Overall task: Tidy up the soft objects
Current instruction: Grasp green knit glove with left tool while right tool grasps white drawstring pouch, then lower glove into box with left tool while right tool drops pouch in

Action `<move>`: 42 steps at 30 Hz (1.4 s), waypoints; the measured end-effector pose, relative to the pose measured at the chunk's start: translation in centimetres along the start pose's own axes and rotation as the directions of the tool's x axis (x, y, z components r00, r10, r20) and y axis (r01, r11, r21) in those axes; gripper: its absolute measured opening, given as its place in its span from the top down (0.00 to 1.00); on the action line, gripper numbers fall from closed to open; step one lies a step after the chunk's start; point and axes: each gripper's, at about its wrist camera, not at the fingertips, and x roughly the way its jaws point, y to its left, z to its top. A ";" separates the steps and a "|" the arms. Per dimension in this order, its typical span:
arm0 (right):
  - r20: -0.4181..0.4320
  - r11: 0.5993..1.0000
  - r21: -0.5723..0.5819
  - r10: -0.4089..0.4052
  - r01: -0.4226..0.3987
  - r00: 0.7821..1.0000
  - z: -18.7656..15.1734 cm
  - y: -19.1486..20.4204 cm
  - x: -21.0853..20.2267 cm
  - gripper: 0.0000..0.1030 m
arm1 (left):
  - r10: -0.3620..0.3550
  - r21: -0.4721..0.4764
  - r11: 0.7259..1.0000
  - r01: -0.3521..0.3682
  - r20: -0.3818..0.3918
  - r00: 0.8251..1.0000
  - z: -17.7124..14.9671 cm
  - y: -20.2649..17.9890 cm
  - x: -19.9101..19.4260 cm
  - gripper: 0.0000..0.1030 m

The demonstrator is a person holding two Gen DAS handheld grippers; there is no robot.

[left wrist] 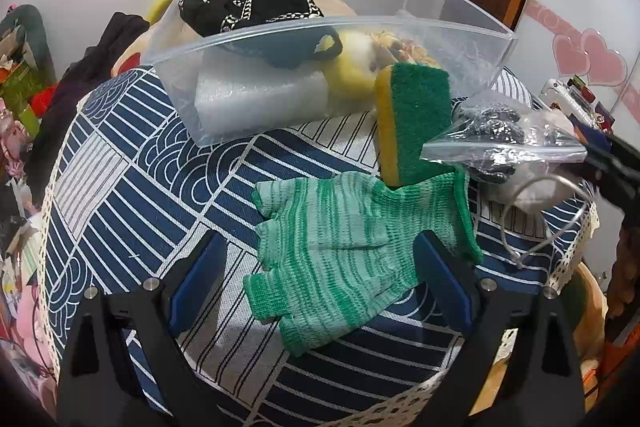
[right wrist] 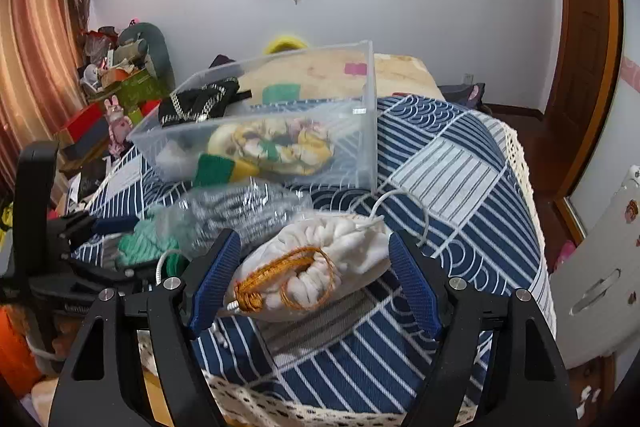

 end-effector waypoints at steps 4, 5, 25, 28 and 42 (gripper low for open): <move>-0.019 1.000 0.004 0.010 -0.010 1.000 -0.6 0.0 0.5 0.28 | -0.004 -0.013 1.000 0.004 0.018 1.000 -0.3 -0.1 -0.1 0.18; -0.029 1.000 0.008 0.014 -0.014 0.999 -0.7 -0.1 0.8 0.28 | -0.004 -0.011 1.000 0.004 0.022 1.000 -0.5 -0.1 -0.2 0.20; 0.058 1.000 0.024 0.018 -0.019 0.998 0.3 -1.3 -2.2 0.74 | -0.033 -0.009 0.999 0.034 0.080 0.996 -1.8 0.9 -4.5 0.65; 0.087 1.000 0.023 0.012 -0.014 0.996 1.1 -1.1 -2.9 0.74 | -0.015 -0.019 1.000 0.017 0.124 0.992 -1.3 1.6 -6.2 0.65; 0.206 1.000 -0.012 0.022 -0.020 0.978 5.0 0.5 -3.7 0.74 | 0.022 -0.047 0.999 -0.009 0.279 0.960 2.0 3.2 -11.4 0.65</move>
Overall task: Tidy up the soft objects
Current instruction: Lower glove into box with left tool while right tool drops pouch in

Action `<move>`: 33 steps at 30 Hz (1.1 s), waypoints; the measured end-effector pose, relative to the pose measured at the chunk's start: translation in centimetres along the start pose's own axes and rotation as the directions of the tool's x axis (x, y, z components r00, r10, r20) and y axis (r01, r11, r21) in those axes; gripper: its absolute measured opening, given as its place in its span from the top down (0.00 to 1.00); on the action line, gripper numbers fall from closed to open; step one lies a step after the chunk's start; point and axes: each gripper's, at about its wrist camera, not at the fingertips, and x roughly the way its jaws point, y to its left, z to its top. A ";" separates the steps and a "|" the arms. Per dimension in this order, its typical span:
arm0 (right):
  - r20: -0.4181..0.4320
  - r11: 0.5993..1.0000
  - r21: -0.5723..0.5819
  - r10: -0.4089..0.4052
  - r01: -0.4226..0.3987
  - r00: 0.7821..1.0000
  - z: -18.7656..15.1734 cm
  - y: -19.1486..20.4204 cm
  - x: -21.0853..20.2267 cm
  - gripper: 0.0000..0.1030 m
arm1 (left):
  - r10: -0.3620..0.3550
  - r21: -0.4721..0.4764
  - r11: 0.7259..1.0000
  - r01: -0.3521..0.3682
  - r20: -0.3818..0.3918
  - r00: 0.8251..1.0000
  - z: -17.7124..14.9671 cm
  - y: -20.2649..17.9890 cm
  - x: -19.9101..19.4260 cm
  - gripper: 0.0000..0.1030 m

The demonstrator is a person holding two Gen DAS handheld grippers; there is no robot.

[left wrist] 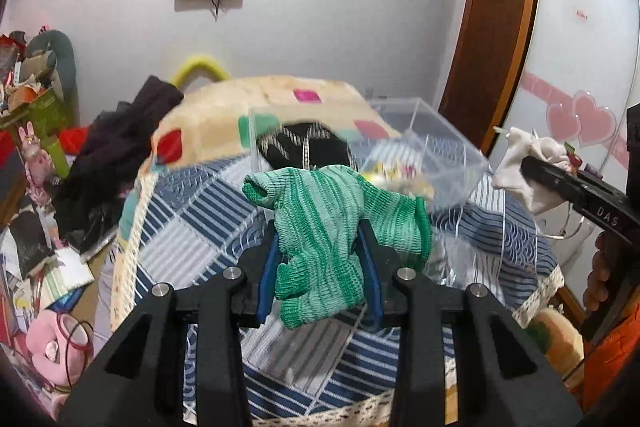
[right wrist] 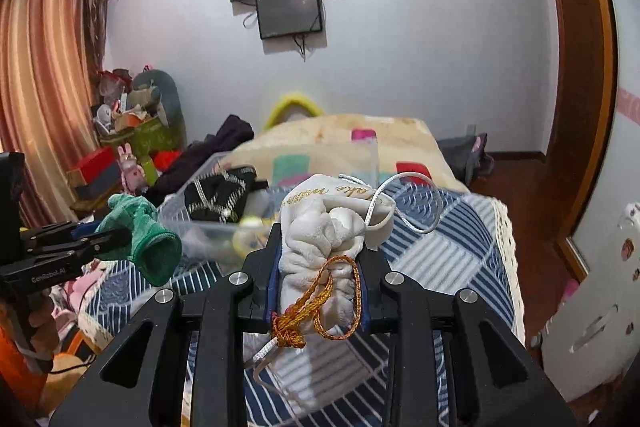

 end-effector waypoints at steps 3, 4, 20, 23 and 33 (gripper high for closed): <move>0.026 1.000 -0.013 0.010 -0.010 1.000 1.2 0.5 0.4 0.74 | 0.007 0.008 1.000 -0.007 0.030 1.000 1.3 -0.1 -0.1 0.65; 0.033 1.000 -0.016 0.011 -0.011 0.999 1.4 0.5 0.5 0.74 | 0.010 0.011 1.000 -0.010 0.041 0.999 1.8 -0.2 -0.2 0.65; 0.137 0.997 -0.078 0.006 0.004 0.990 5.6 3.2 4.0 0.74 | 0.021 0.003 1.000 -0.022 0.114 0.993 7.7 -0.7 3.3 0.64; 0.103 0.997 -0.079 -0.001 0.009 0.995 5.3 3.0 5.5 0.74 | 0.021 -0.007 1.000 -0.021 0.084 0.996 7.9 -0.7 5.2 0.64; -0.096 0.995 -0.097 -0.030 0.020 0.995 2.6 2.5 10.6 0.74 | 0.031 -0.029 0.999 -0.032 -0.044 0.999 6.8 0.1 11.5 0.64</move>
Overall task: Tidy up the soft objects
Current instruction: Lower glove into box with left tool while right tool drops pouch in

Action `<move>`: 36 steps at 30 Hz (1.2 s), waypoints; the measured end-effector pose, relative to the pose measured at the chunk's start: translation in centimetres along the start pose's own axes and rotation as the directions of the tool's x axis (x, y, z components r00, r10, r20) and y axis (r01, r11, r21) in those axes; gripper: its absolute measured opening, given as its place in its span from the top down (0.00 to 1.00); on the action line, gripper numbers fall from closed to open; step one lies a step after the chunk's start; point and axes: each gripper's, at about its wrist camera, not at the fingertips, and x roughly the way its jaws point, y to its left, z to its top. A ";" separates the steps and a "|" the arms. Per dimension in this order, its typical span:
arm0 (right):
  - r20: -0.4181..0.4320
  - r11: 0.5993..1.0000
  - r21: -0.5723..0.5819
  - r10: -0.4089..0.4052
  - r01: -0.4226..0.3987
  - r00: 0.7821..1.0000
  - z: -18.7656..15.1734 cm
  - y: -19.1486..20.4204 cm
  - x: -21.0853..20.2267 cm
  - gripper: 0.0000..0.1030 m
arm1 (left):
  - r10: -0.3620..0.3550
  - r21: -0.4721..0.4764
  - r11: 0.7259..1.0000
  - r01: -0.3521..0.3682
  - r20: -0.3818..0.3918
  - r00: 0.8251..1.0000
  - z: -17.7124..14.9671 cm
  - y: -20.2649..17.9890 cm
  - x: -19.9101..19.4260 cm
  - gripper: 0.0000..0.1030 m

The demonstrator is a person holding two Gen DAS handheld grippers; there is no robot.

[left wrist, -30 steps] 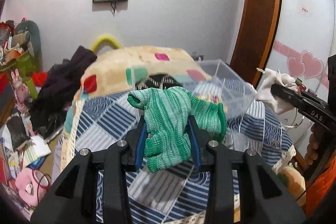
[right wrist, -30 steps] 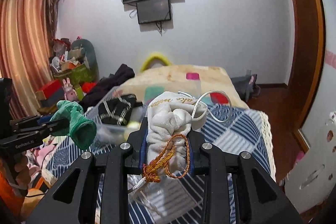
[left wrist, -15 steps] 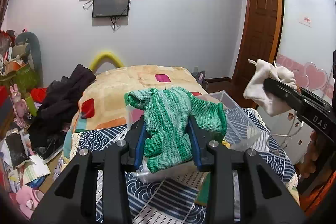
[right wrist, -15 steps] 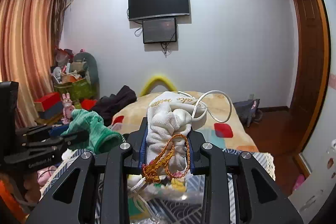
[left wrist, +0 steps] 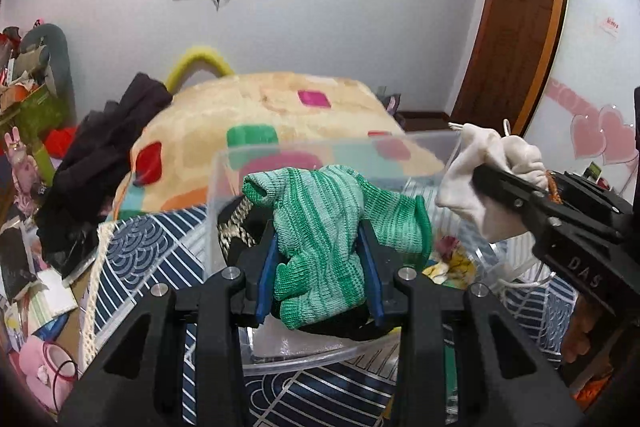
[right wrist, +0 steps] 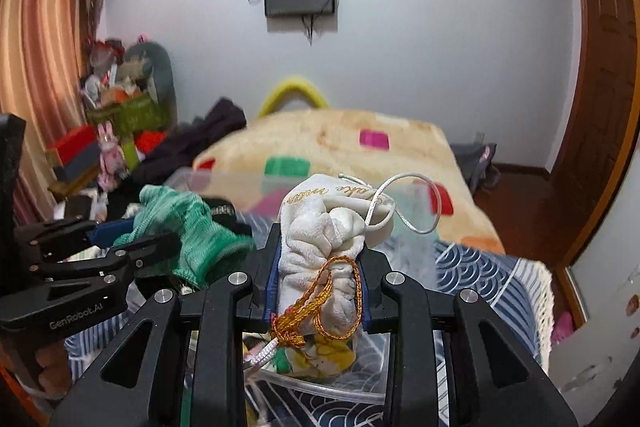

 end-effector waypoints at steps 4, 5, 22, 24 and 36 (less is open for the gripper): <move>-0.064 1.000 -0.022 0.007 -0.009 0.998 -0.6 0.2 0.9 0.74 | 0.000 0.006 1.000 0.001 -0.041 0.999 -1.1 -0.2 1.7 0.63; -0.080 0.999 -0.032 0.008 -0.011 0.997 -0.7 0.2 1.1 0.74 | 0.003 0.009 1.000 -0.003 -0.044 0.999 -1.3 -0.2 1.9 0.62; -0.047 0.998 -0.069 -0.001 -0.002 0.999 -0.9 -0.1 -2.1 0.53 | -0.020 0.041 0.999 0.022 -0.055 0.998 -2.1 -0.1 -0.4 0.39; -0.024 0.998 -0.070 -0.003 0.002 1.000 -0.7 -0.2 -3.0 0.53 | -0.022 0.052 0.998 0.024 -0.042 0.999 -2.3 -0.3 -1.5 0.37; 0.071 0.998 -0.070 0.009 -0.004 0.997 -1.5 0.7 -7.1 0.40 | -0.023 0.093 0.996 0.017 0.064 0.998 -3.3 -1.0 -7.8 0.20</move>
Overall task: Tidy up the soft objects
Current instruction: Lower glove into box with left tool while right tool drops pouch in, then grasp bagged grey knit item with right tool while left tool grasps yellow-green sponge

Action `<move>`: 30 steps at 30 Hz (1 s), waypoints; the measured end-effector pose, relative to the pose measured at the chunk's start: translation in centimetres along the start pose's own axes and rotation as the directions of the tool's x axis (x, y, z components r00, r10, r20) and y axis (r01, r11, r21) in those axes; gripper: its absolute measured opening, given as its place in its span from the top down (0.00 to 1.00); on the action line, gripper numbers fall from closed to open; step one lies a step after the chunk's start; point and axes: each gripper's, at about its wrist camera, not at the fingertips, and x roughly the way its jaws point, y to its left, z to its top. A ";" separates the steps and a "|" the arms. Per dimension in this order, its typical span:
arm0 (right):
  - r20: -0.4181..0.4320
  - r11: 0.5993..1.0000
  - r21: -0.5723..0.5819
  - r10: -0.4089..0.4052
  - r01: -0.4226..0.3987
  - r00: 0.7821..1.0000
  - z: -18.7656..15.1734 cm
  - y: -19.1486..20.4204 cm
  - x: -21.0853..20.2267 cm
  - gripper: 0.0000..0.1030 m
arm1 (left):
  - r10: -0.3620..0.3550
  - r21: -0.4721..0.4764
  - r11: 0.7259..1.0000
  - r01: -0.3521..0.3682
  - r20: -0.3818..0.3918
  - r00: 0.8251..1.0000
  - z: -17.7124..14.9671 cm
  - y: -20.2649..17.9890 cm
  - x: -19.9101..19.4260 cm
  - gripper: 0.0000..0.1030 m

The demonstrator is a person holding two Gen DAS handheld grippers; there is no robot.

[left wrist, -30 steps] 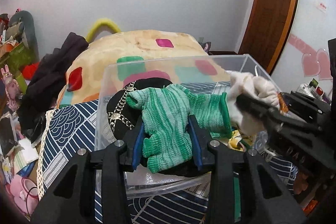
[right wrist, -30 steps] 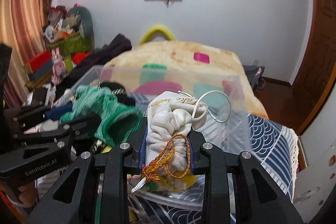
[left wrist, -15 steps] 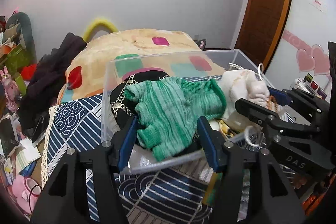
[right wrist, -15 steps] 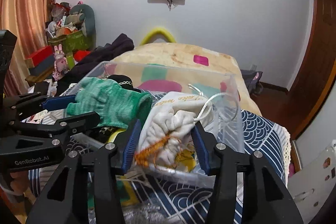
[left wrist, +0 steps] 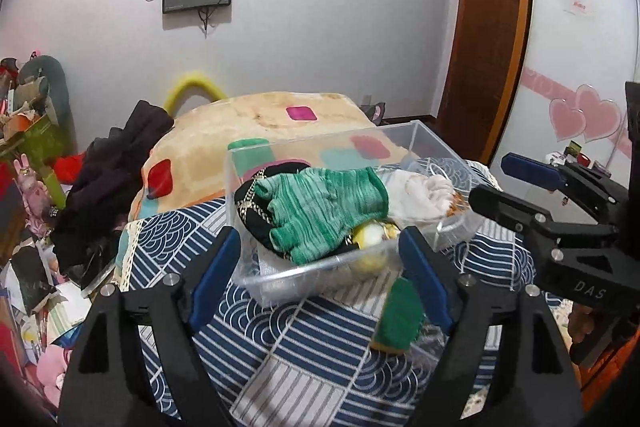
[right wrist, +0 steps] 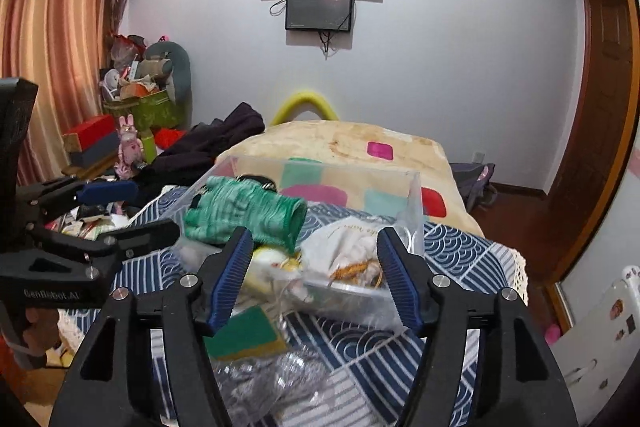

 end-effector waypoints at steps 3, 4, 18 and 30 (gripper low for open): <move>-0.026 1.000 0.010 0.023 -0.023 0.999 -1.3 0.4 0.1 0.36 | 0.005 0.005 1.000 -0.005 -0.001 1.000 -0.7 -0.1 -0.7 0.20; -0.037 1.000 0.012 0.028 -0.027 0.999 -1.7 0.4 0.3 0.36 | 0.007 0.008 1.000 -0.006 -0.004 1.000 -1.1 -0.1 -0.9 0.20; -0.247 0.989 0.111 0.125 -0.100 0.961 -7.2 1.3 4.4 0.36 | -0.004 -0.042 0.999 -0.003 -0.165 0.986 -6.5 0.1 1.7 0.20; -0.226 0.975 0.156 0.190 -0.157 0.955 -8.2 1.0 3.7 0.69 | -0.038 -0.008 0.999 0.038 -0.222 0.974 -7.5 -2.1 3.9 0.20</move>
